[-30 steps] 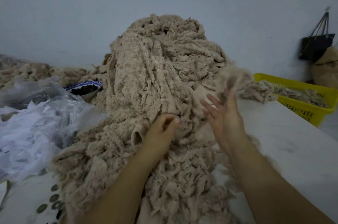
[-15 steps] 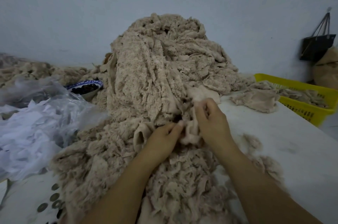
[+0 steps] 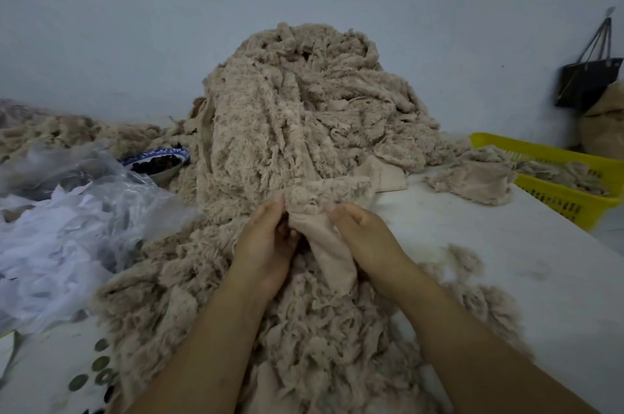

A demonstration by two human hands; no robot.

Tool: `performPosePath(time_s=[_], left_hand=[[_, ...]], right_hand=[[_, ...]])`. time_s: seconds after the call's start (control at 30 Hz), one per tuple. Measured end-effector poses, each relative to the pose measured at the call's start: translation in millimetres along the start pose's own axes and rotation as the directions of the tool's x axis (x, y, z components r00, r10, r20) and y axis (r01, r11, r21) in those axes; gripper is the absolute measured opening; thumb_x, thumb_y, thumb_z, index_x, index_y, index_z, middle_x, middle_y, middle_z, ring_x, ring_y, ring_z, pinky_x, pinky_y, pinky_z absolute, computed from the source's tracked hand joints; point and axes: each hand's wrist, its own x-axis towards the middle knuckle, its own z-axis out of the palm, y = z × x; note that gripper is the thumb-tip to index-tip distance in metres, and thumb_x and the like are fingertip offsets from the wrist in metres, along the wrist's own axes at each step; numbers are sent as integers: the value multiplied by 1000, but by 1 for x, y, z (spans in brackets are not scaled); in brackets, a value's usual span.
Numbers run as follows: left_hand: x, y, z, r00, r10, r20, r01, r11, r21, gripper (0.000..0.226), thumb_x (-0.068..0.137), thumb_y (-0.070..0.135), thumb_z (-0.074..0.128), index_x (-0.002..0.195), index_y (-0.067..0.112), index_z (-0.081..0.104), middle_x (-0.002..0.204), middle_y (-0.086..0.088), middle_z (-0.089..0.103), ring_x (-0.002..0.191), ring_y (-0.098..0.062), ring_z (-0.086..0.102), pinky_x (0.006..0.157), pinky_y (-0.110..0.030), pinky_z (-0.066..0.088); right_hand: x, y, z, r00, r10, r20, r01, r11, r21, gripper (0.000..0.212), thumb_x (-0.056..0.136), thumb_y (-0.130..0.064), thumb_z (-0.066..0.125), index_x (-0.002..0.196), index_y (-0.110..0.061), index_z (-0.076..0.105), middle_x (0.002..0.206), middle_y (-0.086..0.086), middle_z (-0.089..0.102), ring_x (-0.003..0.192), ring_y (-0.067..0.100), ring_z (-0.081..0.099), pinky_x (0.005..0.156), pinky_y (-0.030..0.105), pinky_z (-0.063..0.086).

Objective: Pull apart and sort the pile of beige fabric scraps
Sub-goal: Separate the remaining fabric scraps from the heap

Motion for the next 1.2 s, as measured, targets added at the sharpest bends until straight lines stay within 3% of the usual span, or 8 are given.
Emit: performPosePath(time_s=[0.13,0.23,0.43,0.57,0.73,0.87,1.0,1.2], left_hand=[[-1,-5,0,973,192,-129,-123,903,410,22,96,32,63,79,19,59,56,3,58,49,-9,52,47,-21,43],[-7,-5,1,901,423,98,-367,622,692,10,96,39,62,106,37,62,98,21,69,86,-1,65,69,-16,52],[-16,-13,7,903,206,377,-429,385,817,21,99,37,57,119,43,61,116,24,63,105,11,58,85,-10,48],[-13,-11,5,937,263,228,-334,494,803,9,95,37,63,87,34,63,82,12,68,71,-2,62,59,-15,49],[-8,-12,2,957,181,225,-286,500,817,20,95,35,65,81,23,57,63,14,56,56,-2,50,51,-17,42],[-7,-13,4,953,81,290,-293,470,832,25,95,32,66,76,20,54,54,19,47,49,1,41,46,-14,34],[-9,-12,4,952,72,298,-297,463,835,33,95,28,67,68,21,49,54,18,44,51,0,39,48,-15,32],[-13,-5,8,979,176,106,-202,727,656,36,90,32,69,60,27,50,61,8,44,57,-10,42,51,-26,36]], right_hand=[[1,-2,-4,992,127,-9,-121,961,247,46,100,-46,53,105,-3,70,112,25,68,110,39,64,102,55,48],[3,0,-6,993,113,18,-114,952,285,33,103,-40,50,102,-22,78,105,3,77,103,19,72,100,43,52],[4,2,-9,996,91,1,-88,959,270,49,100,-56,44,84,-28,81,93,0,78,90,11,74,69,18,57],[2,2,-9,999,-17,42,12,991,137,42,77,-80,54,90,-42,67,97,-13,73,96,5,69,81,23,53],[6,9,-8,997,-70,-25,64,981,-181,23,98,-49,52,81,-34,54,67,-19,55,58,-4,48,53,13,38],[9,8,-12,973,62,-223,-83,993,-82,40,101,-42,49,80,-8,56,70,1,54,59,10,48,52,22,39],[13,5,-23,902,163,-399,-148,987,70,40,100,-37,49,64,-21,55,61,-3,55,61,15,49,59,31,40],[18,2,-22,890,257,-376,-138,939,315,49,98,-37,52,51,-27,57,61,-1,48,61,17,44,59,33,36]])
